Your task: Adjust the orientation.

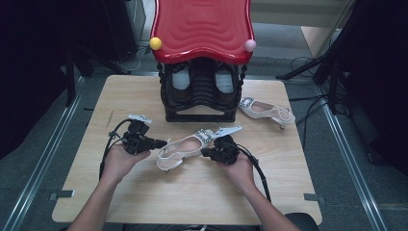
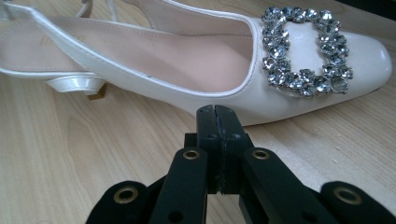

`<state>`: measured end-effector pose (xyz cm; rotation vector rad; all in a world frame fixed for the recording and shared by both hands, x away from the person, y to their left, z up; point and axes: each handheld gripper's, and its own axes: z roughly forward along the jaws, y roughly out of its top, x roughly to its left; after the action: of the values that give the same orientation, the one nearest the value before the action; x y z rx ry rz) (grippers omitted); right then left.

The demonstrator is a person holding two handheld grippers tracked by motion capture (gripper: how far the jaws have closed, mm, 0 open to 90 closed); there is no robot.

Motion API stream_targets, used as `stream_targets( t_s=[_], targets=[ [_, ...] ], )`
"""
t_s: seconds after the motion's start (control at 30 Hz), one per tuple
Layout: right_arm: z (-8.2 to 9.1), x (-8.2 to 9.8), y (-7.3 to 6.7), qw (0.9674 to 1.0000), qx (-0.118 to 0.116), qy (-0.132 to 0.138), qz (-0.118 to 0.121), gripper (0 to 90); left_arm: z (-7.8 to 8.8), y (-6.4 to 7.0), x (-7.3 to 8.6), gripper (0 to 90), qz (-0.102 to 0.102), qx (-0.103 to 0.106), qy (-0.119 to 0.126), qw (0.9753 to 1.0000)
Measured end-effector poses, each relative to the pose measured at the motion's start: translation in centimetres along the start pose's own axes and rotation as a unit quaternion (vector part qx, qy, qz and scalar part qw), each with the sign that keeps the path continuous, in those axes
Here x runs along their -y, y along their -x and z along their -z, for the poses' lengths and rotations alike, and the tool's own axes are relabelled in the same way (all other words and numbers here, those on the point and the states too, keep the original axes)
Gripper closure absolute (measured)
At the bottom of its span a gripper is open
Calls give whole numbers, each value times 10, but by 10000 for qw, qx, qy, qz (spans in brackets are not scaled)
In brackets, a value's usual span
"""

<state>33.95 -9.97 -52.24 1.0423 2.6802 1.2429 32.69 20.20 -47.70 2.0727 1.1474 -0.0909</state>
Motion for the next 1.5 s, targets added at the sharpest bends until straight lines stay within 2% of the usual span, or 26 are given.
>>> stream_targets(
  t_s=[0.23,0.53,0.73,1.07,1.13,1.2,1.27,1.5],
  targets=[
    [-6,-3,2,9999,46,-117,48,900,-7,6,5,881,-54,45,-152,9999],
    [-9,-8,7,9999,89,-139,-37,900,-12,17,9,879,-101,142,-161,9997],
    [-11,-12,12,9998,127,-109,-93,900,-19,27,10,878,-63,405,-192,9990],
    [-18,-20,20,9995,157,-38,-282,900,-30,41,9,874,-104,618,-208,9978],
    [-19,-21,21,9994,165,-14,-320,900,-32,43,8,871,-169,582,-203,9980],
    [-20,-22,22,9992,150,27,-364,900,-31,43,8,862,-192,595,-191,9979],
    [-19,-22,23,9993,182,8,-341,900,-27,43,7,860,-218,509,-138,9984],
    [-9,-20,26,9991,238,37,-356,815,-7,35,2,783,-174,570,93,9982]
  ],
)
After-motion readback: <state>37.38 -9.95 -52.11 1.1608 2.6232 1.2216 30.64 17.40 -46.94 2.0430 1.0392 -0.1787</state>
